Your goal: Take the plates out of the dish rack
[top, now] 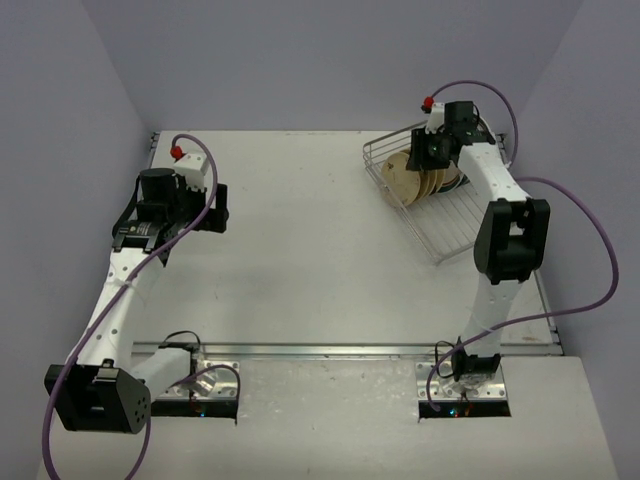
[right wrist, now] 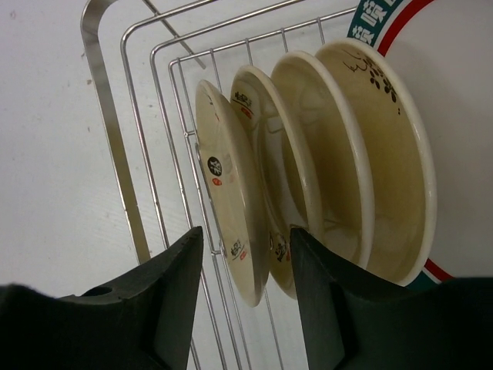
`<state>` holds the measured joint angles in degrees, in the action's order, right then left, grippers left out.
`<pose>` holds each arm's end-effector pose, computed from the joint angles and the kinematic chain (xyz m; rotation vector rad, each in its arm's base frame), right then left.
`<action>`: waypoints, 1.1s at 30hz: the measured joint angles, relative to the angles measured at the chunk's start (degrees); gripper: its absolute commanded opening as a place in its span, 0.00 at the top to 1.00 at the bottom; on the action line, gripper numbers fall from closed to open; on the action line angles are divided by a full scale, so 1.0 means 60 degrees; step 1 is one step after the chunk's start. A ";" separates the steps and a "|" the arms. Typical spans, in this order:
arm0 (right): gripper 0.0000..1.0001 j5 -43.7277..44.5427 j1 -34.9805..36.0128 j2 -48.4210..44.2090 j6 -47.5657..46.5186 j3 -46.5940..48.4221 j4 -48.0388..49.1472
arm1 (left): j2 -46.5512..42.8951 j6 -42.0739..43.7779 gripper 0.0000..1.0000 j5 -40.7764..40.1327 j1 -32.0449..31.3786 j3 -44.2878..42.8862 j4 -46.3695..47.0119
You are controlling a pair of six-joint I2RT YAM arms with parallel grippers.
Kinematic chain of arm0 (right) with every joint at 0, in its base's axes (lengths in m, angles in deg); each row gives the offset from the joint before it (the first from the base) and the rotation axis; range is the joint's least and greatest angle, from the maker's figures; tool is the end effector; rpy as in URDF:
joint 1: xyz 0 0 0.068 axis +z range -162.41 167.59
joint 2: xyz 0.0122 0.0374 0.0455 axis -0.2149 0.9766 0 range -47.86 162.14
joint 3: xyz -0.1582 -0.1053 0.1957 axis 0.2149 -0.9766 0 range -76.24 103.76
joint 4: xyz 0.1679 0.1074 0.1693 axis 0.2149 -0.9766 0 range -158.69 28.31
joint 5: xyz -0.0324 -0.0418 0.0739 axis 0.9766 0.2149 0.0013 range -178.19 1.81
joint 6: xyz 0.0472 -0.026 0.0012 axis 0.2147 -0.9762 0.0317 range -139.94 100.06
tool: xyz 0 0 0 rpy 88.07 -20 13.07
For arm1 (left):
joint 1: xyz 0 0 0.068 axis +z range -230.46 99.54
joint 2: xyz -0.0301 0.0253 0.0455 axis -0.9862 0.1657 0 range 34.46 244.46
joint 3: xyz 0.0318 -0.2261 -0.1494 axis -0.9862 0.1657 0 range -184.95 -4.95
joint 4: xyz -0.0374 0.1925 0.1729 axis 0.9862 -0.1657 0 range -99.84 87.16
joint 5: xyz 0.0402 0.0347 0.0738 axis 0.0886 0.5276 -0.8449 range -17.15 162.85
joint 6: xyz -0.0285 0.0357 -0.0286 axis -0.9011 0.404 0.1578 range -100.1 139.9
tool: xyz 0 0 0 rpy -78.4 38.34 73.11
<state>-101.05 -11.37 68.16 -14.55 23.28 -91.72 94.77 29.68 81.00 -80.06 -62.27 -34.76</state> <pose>0.4622 0.0163 0.2599 -0.0166 2.3801 0.3207 0.2266 -0.0035 0.3275 0.2578 2.1584 -0.0536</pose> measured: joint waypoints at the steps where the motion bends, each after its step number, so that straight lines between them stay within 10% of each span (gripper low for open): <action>1: 0.51 0.0043 0.0021 0.0053 -0.0047 0.0006 0.0009 | 0.0013 0.0000 0.00 -0.0019 0.0000 0.0000 0.0000; 10: 0.67 0.0533 0.0310 0.0384 -0.0691 -0.0124 0.0357 | 0.0085 0.0000 0.00 -0.0140 0.0000 0.0000 0.0004; 18: 1.00 0.1285 0.0684 0.0295 -0.1532 -0.0643 0.0759 | 0.0193 -0.0006 0.00 -0.0182 0.0000 0.0000 0.0000; 33: 1.00 0.2094 0.0776 -0.1790 -0.2158 -0.0649 0.0570 | 0.0201 -0.0238 0.00 -0.0179 0.0000 0.0000 0.0084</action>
<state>-88.48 -6.71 57.42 -27.49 19.39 -88.30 95.98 28.26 79.93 -80.06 -62.27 -34.25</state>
